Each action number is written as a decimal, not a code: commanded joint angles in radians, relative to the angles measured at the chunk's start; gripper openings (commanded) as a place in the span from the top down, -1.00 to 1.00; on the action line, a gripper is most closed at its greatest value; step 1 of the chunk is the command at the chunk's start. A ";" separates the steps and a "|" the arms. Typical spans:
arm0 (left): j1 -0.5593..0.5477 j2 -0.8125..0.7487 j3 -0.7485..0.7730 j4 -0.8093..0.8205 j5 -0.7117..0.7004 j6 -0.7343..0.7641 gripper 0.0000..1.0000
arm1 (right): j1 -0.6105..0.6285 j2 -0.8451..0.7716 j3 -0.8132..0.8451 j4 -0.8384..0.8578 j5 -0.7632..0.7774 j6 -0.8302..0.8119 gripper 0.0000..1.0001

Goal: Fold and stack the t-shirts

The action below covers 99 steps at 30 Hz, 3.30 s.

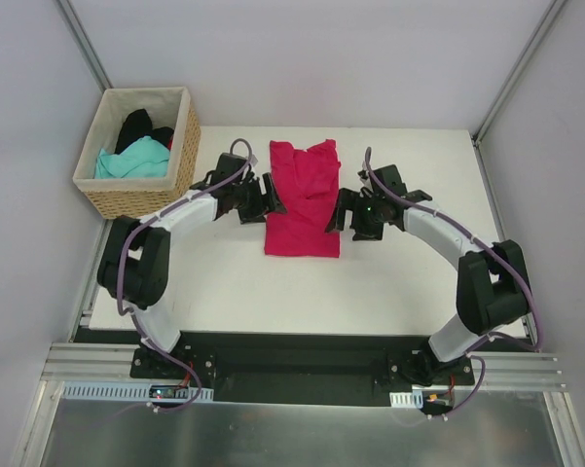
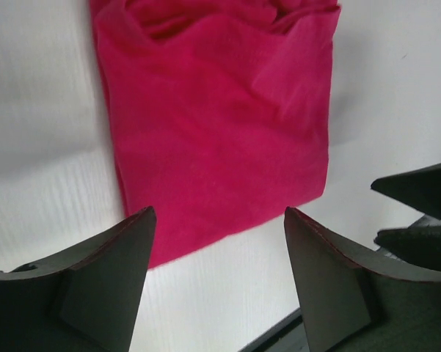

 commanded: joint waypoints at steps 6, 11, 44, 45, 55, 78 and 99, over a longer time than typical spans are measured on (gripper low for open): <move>-0.004 0.228 0.209 0.191 0.010 -0.099 -0.47 | -0.009 0.023 0.147 -0.012 0.096 -0.009 -0.99; -0.001 0.304 0.265 0.190 -0.016 -0.110 -0.47 | -0.026 -0.003 0.175 -0.060 0.105 -0.023 -0.99; 0.018 -0.197 -0.205 -0.018 -0.091 -0.064 -0.36 | 0.025 -0.006 -0.052 0.025 0.062 0.083 -0.89; 0.018 -0.194 -0.214 -0.010 -0.079 -0.068 -0.36 | 0.026 0.000 -0.066 0.032 0.061 0.089 -0.79; 0.009 -0.093 -0.249 0.045 -0.024 -0.111 -0.10 | 0.043 0.083 -0.104 0.117 0.039 0.119 -0.49; -0.030 0.064 -0.217 0.061 -0.081 -0.084 0.49 | 0.048 0.167 -0.104 0.147 0.061 0.110 0.41; -0.102 -0.174 -0.484 -0.071 -0.120 -0.087 1.00 | 0.066 -0.077 -0.413 0.111 0.056 0.096 0.99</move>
